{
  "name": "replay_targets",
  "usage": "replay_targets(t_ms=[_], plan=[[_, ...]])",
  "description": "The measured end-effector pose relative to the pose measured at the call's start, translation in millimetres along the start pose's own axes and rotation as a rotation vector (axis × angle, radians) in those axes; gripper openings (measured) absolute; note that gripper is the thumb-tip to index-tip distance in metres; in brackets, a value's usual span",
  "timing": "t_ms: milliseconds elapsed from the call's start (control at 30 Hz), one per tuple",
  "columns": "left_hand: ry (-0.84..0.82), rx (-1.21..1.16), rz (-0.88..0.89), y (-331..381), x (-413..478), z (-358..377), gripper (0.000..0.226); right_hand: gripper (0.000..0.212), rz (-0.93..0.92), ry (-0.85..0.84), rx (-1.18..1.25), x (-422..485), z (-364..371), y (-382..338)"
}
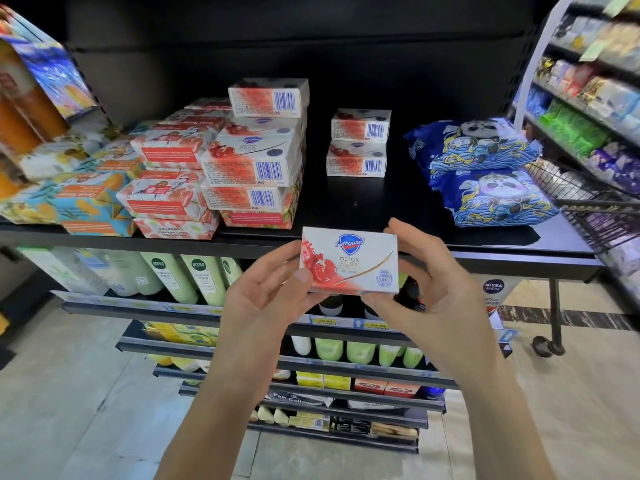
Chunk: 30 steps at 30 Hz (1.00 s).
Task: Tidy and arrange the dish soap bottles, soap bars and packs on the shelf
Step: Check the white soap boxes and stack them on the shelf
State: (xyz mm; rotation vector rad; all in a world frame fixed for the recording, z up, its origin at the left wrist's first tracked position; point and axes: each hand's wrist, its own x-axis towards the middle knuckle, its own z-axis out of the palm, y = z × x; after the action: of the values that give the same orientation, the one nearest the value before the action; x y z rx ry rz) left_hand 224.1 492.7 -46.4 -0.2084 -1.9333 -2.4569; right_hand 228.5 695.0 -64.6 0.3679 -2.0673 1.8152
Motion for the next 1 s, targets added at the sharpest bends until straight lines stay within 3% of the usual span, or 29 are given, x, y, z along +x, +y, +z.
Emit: replay_targets(t_ms=[133,267,367,433,567,733,833,1000], plan=[[-0.013,0.061,0.069,6,5,-8,0.041,0.070,-0.061,0.011,-0.009,9,6,-8],[0.070,0.298,0.243,9,17,-24,0.045,0.069,-0.098,0.022,0.033,27,8,-19],[0.164,0.627,0.377,-2,32,-40,0.026,0.069,-0.120,0.025,0.020,48,10,-31],[0.156,0.899,0.440,-14,44,-50,0.031,0.067,-0.134,0.033,0.005,65,15,-41],[0.140,1.155,0.537,-39,63,-62,0.043,0.066,-0.117,0.062,-0.021,105,35,-55],[0.206,1.212,0.668,-55,73,-66,0.039,0.061,-0.074,0.044,-0.098,158,66,-60],[0.220,1.200,0.680,-58,75,-66,0.039,0.069,-0.052,0.062,-0.193,184,80,-51],[0.208,1.137,0.661,-57,76,-67,0.040,0.062,-0.025,0.138,-0.254,198,92,-42]])
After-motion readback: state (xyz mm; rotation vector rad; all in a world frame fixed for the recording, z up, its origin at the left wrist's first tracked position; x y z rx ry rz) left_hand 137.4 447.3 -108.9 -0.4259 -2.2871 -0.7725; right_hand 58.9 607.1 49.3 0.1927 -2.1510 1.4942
